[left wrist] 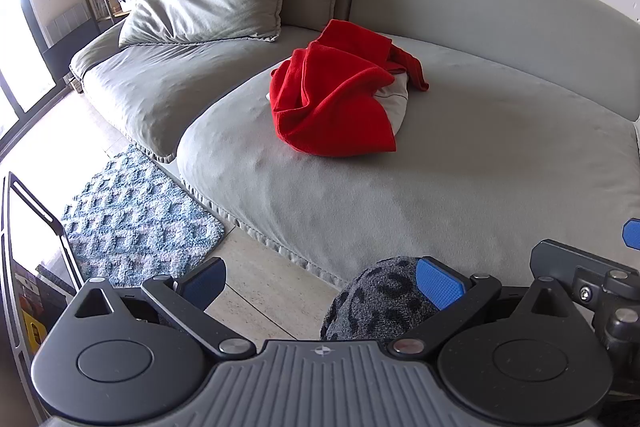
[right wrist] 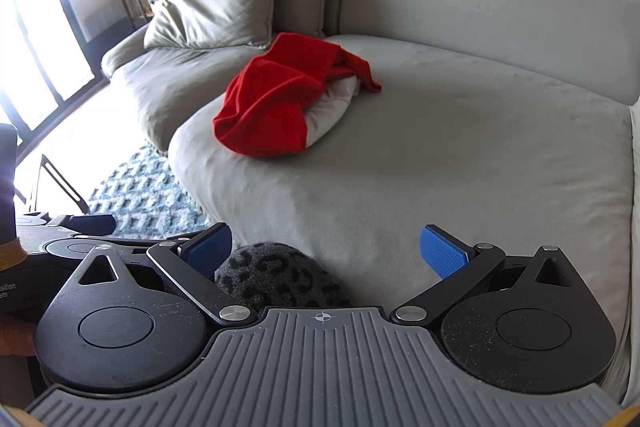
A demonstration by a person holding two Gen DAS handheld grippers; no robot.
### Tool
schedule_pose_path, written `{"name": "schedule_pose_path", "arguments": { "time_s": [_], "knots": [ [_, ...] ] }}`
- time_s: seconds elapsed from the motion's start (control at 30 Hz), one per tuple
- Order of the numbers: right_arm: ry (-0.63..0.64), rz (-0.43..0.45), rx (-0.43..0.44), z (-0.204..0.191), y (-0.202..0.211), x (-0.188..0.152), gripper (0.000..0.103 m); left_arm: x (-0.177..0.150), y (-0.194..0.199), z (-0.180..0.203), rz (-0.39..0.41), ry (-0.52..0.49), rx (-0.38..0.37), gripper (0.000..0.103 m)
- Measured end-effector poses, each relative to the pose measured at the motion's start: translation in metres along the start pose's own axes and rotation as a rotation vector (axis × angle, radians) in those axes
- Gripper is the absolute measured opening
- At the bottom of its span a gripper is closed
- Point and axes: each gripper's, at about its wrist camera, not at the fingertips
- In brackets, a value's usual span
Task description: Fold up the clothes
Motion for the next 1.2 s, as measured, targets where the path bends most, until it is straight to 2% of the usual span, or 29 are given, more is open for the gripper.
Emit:
{"name": "schedule_pose_path", "arguments": {
  "time_s": [0.33, 0.53, 0.7, 0.93, 1.03, 1.13, 1.2],
  "knots": [
    [-0.002, -0.002, 0.002, 0.0, -0.001, 0.0, 0.103, 0.0, -0.001, -0.002, 0.001, 0.004, 0.005, 0.102],
    [-0.007, -0.007, 0.002, -0.001, -0.005, -0.001, 0.103, 0.005, -0.014, -0.024, 0.023, 0.064, 0.057, 0.102],
    [-0.045, 0.043, 0.043, 0.001, -0.017, 0.006, 0.103, 0.009, -0.025, -0.043, 0.041, 0.114, 0.099, 0.102],
    [-0.093, 0.088, 0.088, -0.005, -0.079, 0.027, 0.103, 0.017, -0.05, -0.077, 0.063, 0.174, 0.165, 0.102],
    [0.005, 0.125, 0.103, -0.027, -0.114, 0.036, 0.103, 0.021, -0.067, -0.098, 0.067, 0.2, 0.186, 0.102],
    [0.112, 0.074, 0.116, -0.05, -0.155, 0.045, 0.103, 0.02, -0.079, -0.118, 0.053, 0.276, 0.173, 0.102],
    [0.119, 0.071, 0.076, -0.054, -0.183, 0.052, 0.102, 0.017, -0.086, -0.128, 0.038, 0.328, 0.182, 0.102]
  ]
}}
Point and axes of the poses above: each gripper's, at about its wrist camera, not at the fingertips, and y roughly against the way its jaws point, z to its right, x to its top, and after that the axes turned 12 degrees about z, right-handed
